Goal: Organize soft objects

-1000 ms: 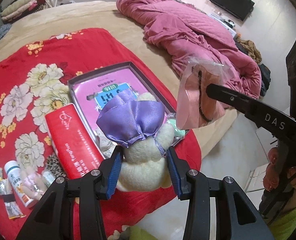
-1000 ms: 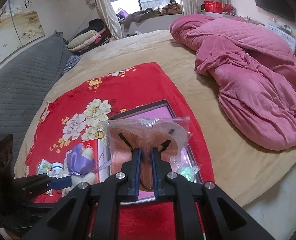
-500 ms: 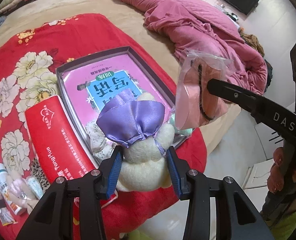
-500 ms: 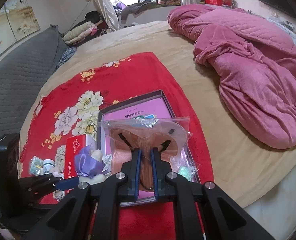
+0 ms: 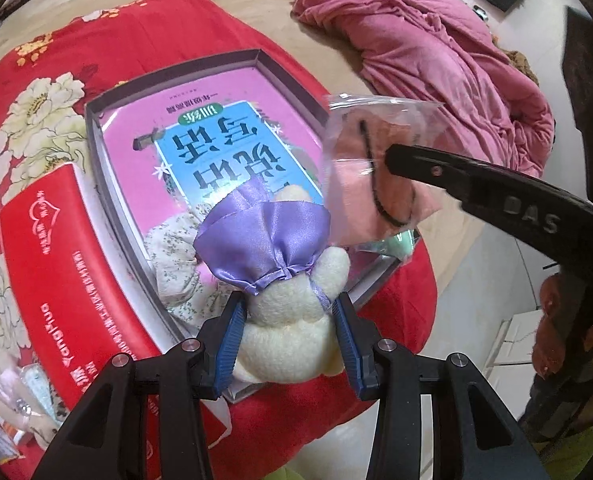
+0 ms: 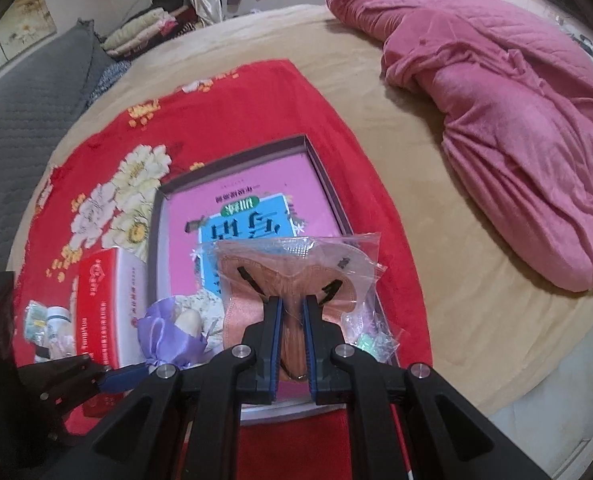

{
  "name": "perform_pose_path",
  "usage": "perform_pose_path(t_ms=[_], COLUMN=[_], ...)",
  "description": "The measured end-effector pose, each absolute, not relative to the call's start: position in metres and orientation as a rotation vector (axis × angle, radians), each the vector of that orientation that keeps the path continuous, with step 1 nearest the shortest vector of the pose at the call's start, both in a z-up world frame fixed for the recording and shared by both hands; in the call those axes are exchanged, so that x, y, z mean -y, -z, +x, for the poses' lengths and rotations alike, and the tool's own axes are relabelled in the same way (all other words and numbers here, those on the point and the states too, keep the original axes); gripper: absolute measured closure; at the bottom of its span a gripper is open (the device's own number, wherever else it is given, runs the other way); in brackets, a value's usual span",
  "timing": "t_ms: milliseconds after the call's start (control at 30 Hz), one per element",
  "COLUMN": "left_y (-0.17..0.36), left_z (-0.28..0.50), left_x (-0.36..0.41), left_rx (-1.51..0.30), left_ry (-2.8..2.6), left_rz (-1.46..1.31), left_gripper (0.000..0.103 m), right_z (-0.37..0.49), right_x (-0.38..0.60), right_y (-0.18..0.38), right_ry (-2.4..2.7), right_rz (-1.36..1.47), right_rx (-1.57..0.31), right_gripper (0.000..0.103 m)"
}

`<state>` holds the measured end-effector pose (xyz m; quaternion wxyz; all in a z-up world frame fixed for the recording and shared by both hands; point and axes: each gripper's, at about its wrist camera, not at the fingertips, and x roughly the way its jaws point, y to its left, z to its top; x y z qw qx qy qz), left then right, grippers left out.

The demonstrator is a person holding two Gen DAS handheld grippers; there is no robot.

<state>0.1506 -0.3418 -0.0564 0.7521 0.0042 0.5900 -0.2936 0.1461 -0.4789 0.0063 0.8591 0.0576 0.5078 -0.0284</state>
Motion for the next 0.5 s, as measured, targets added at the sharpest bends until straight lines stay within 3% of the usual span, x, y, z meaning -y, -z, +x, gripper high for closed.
perform_pose_path(t_ms=[500], left_y=[0.073], left_z=[0.158], left_x=[0.346], left_rx=[-1.302], left_ry=[0.635], left_rz=[0.036], left_gripper=[0.057], right_z=[0.177], right_x=[0.474], right_y=[0.053], right_ry=[0.073], right_rz=[0.105], right_rx=[-1.184], right_gripper=[0.09])
